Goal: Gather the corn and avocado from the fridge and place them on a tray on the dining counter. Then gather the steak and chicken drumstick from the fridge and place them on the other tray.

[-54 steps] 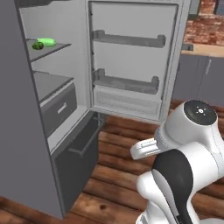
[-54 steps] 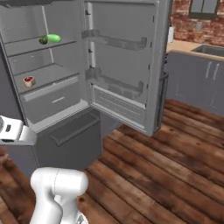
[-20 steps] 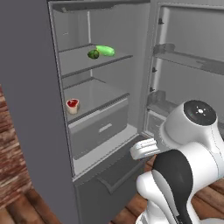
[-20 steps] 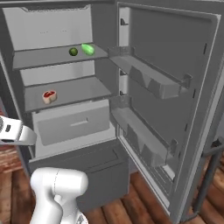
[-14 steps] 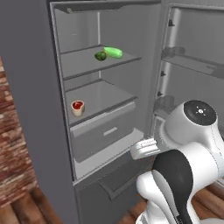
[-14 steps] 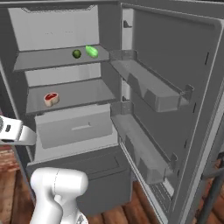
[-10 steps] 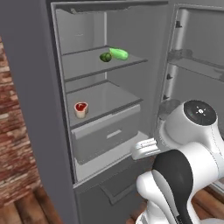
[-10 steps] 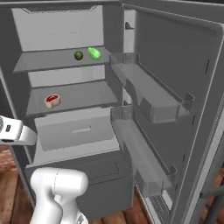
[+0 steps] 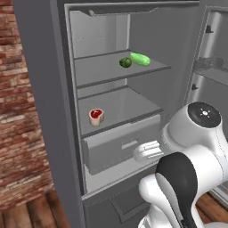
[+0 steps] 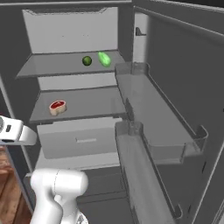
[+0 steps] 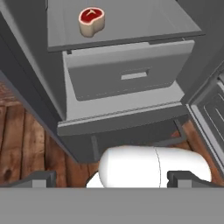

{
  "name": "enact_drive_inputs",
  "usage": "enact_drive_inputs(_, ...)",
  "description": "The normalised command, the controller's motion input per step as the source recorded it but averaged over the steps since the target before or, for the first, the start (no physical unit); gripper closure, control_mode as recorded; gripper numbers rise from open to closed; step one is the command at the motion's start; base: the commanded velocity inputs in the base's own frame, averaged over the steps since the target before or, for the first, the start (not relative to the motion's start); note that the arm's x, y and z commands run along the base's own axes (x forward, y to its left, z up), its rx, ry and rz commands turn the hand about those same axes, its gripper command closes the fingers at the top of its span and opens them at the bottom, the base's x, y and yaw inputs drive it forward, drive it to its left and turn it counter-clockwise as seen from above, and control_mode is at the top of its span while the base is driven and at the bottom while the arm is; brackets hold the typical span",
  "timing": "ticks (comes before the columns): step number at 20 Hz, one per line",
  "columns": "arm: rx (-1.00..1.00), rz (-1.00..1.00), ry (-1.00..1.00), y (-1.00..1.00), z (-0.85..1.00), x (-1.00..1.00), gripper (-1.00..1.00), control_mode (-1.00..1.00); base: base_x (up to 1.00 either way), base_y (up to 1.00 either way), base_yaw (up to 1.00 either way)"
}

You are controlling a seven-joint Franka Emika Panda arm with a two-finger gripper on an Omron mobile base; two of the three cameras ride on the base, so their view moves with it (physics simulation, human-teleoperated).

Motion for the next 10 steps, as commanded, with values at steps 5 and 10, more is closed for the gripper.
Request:
enact_drive_inputs(5, 0.00, 0.00, 0.00, 0.00, 0.00, 0.00, -1.00, 1.00, 0.54, -0.12, 0.25)
enact_drive_inputs(10, 0.00, 0.00, 0.00, 0.00, 0.00, 0.00, -1.00, 1.00, 0.53, -0.14, 0.26)
